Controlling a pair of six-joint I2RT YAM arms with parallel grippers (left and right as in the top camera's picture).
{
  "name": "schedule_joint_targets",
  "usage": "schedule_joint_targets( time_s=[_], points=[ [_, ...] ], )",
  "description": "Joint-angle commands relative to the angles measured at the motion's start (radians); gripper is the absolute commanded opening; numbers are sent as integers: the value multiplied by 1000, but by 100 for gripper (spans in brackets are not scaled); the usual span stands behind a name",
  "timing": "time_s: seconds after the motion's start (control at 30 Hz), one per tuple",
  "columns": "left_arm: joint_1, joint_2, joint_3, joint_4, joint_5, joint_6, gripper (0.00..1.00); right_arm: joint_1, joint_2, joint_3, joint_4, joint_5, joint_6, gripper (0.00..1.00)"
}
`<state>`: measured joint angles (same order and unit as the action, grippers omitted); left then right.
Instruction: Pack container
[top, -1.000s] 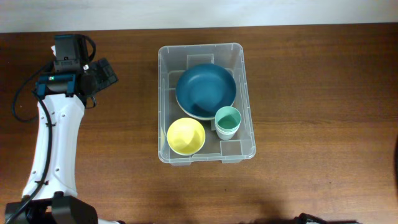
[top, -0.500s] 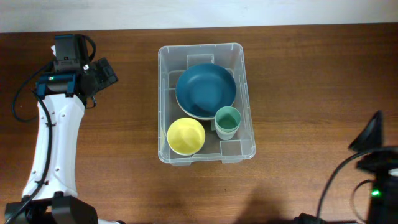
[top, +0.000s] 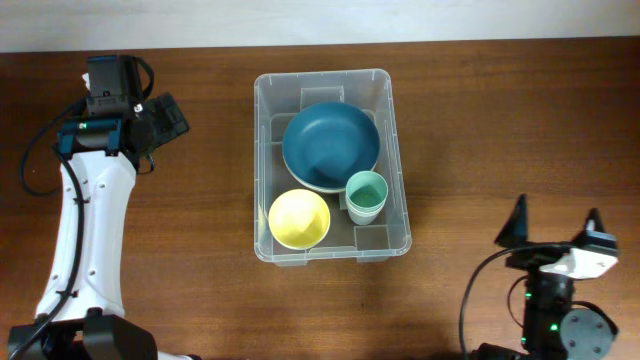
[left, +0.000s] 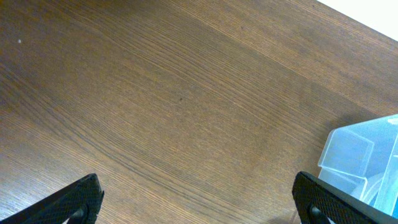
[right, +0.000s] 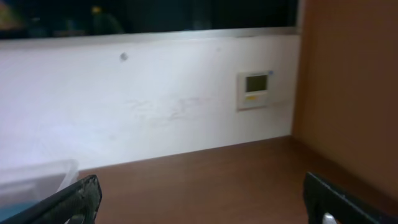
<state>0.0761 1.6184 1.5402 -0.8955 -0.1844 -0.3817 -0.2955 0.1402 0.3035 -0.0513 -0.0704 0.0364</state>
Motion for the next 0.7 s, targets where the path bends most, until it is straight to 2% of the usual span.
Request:
schedule_joint_targets(
  time_s=[0.0,0.4,0.67],
  points=[
    [3,-5,-1,1,-7,1,99,46,-41,-46,18,-17,-109,99],
    [3,-5,-1,1,-7,1,99,126,-103,-146,54,-28,-137,99],
    [3,-5,-1,1,-7,1,99,126,-118,-222,170,-84,-134,99]
  ],
)
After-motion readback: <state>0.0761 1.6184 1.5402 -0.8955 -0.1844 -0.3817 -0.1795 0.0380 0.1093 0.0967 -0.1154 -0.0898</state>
